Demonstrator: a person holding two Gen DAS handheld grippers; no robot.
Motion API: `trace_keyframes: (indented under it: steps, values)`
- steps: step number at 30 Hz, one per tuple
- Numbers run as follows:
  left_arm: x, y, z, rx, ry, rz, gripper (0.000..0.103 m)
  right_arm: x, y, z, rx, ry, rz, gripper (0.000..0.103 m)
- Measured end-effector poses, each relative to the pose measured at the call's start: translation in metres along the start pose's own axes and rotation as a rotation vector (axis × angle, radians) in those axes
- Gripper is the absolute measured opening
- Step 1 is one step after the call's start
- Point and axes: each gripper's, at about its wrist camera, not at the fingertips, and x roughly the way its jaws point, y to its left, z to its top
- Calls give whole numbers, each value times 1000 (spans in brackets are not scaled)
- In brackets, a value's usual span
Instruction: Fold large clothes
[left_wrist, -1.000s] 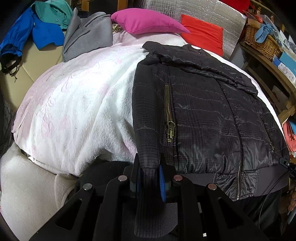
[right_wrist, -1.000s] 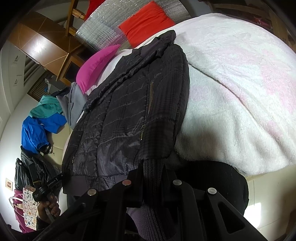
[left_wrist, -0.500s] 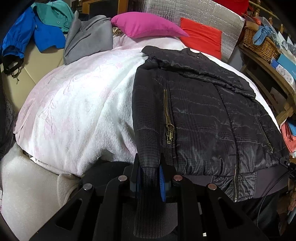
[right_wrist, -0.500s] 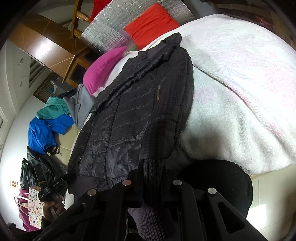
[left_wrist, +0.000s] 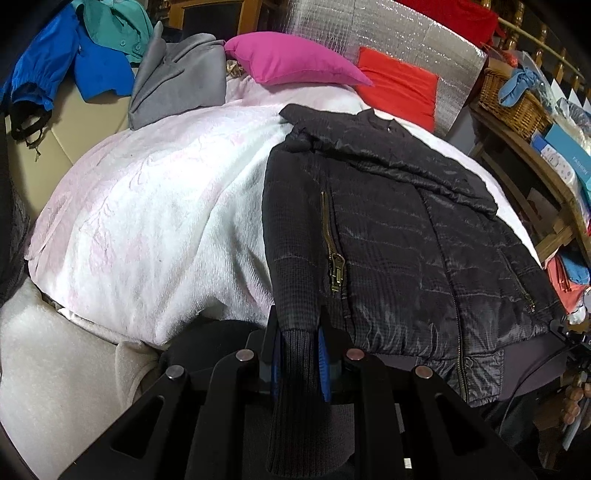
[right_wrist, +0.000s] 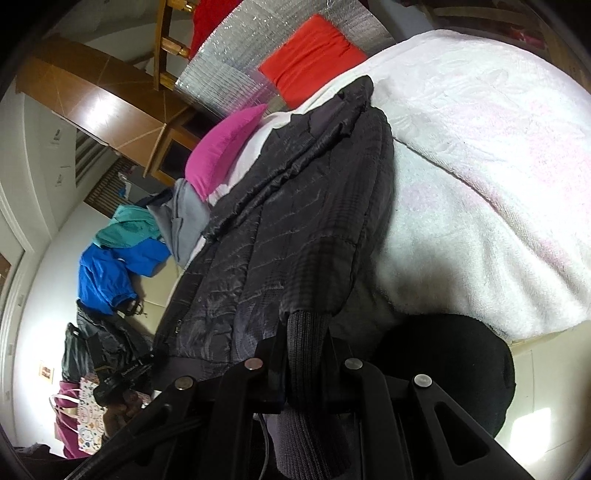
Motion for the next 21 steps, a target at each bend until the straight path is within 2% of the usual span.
trace_keyframes:
  steps: [8,21]
  values:
    - [-20,2,12,-8,-48,-26,18,-16,5,6,-4,-31,72,13]
    - [-20,8,11,-19,-42,-33,17,-23,0,0,9,-22,83,13]
